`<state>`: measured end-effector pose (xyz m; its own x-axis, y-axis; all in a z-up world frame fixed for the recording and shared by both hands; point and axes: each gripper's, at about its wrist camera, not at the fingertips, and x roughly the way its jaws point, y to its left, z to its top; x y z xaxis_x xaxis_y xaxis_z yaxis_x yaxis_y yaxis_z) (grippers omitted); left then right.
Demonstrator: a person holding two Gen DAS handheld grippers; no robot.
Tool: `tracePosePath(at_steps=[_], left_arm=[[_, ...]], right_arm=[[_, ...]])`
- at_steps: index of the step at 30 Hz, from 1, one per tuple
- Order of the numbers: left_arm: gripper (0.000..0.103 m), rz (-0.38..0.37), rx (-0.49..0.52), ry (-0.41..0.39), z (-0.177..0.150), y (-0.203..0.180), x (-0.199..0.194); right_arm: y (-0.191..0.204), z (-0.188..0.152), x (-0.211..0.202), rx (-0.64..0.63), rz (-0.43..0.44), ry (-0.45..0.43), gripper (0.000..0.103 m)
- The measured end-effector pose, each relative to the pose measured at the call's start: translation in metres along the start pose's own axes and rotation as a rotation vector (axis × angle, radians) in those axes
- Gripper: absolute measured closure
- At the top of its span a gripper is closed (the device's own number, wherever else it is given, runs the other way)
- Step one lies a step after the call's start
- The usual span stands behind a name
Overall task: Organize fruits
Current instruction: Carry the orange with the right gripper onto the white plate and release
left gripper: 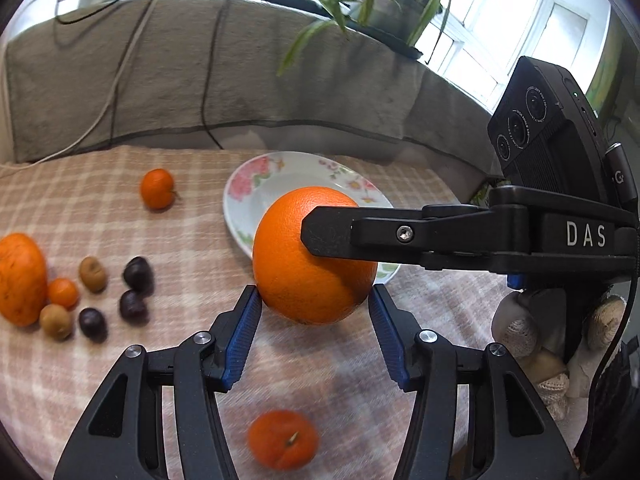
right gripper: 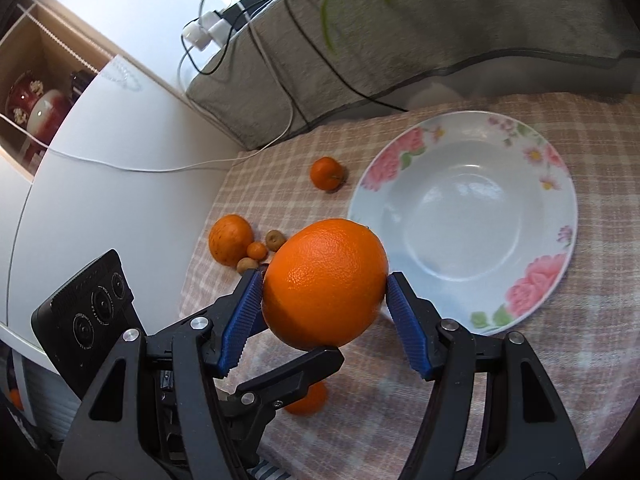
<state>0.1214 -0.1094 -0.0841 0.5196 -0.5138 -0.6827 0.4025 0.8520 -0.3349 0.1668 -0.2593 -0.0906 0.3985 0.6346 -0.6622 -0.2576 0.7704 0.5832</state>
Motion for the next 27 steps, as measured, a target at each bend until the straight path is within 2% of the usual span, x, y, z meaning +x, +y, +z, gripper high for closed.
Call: tracePosePath(at_steps=[8,20,27], left_arm=[[0.048,0.008,0.023,0.029,0.005,-0.010,0.018],[0.048,0.034,0.051,0.037,0.005,-0.019,0.025],[0.048,0.059,0.056,0.010,0.007,-0.020,0.017]], right_arm=[[-0.021,0.002,-0.004,0.043,-0.004,-0.006,0.036],[-0.028,0.003,-0.006,0.069,-0.020,-0.008,0.036],[-0.024,0.007,-0.022,0.045,-0.083,-0.072,0.036]])
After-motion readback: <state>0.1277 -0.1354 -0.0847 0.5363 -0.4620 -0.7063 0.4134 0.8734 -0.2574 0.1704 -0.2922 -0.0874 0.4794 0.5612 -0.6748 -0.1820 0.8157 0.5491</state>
